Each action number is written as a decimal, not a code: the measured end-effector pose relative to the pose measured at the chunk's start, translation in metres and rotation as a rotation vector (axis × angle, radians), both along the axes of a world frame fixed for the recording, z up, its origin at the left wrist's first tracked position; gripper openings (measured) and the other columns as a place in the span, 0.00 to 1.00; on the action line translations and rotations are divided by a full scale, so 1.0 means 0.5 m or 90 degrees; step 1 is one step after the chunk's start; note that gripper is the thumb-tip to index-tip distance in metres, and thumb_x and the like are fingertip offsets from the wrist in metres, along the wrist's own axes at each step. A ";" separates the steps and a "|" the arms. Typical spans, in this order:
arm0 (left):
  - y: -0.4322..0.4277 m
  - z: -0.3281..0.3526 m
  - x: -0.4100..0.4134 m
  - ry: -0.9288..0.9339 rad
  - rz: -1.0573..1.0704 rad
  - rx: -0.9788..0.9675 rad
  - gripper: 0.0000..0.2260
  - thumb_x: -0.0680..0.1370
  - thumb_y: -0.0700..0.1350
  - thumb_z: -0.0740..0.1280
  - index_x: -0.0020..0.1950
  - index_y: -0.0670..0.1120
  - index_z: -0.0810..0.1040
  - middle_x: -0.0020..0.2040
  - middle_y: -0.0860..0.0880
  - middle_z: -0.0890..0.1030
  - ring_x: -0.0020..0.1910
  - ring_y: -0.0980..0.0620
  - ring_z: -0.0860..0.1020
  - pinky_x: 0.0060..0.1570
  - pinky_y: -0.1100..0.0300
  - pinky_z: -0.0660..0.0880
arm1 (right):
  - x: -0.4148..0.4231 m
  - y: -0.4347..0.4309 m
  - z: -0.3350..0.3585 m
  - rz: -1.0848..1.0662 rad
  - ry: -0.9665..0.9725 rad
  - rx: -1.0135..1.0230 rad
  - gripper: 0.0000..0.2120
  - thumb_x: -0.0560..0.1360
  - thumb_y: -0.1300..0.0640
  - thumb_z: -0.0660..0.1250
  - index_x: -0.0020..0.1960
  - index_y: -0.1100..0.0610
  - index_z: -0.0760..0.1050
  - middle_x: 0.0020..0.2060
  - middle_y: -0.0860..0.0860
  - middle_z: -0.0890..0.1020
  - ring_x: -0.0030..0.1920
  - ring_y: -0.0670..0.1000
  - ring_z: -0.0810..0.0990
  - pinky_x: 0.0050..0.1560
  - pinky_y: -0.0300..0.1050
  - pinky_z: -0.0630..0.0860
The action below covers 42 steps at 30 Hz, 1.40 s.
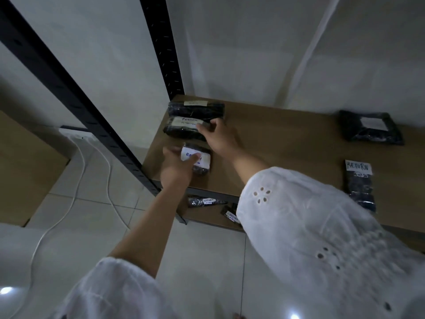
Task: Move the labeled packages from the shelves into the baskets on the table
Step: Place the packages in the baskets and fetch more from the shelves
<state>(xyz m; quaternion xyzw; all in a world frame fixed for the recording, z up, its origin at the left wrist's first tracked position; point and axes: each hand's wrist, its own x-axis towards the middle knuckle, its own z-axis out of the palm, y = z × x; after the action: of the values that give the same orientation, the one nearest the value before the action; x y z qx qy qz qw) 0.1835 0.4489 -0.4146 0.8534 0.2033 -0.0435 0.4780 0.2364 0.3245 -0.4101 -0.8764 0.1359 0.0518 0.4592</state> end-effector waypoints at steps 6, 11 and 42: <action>0.026 0.014 -0.007 0.023 0.123 -0.218 0.13 0.76 0.45 0.70 0.54 0.49 0.67 0.49 0.48 0.76 0.43 0.51 0.78 0.40 0.56 0.78 | 0.015 0.016 0.004 0.000 0.046 -0.041 0.28 0.73 0.38 0.66 0.62 0.57 0.71 0.61 0.57 0.74 0.62 0.58 0.72 0.60 0.51 0.72; 0.027 0.037 -0.026 0.064 0.150 -0.323 0.11 0.77 0.40 0.67 0.54 0.47 0.68 0.50 0.45 0.75 0.47 0.47 0.77 0.37 0.57 0.76 | -0.026 0.019 0.019 0.000 -0.002 0.073 0.23 0.68 0.53 0.76 0.55 0.57 0.67 0.43 0.44 0.72 0.38 0.37 0.70 0.28 0.24 0.66; -0.308 0.568 -0.727 0.136 -0.047 -0.670 0.09 0.76 0.37 0.66 0.54 0.46 0.71 0.59 0.39 0.78 0.42 0.47 0.81 0.37 0.56 0.82 | -0.910 -0.409 0.492 -0.552 -0.146 0.605 0.09 0.79 0.49 0.59 0.51 0.45 0.78 0.53 0.50 0.82 0.49 0.50 0.78 0.42 0.43 0.72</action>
<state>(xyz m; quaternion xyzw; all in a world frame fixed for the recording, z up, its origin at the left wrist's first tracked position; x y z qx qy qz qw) -0.1802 0.2950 -0.1304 0.4956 0.1713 -0.2433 0.8160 -0.2184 0.1198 -0.1644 -0.4437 0.3897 -0.1775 0.7873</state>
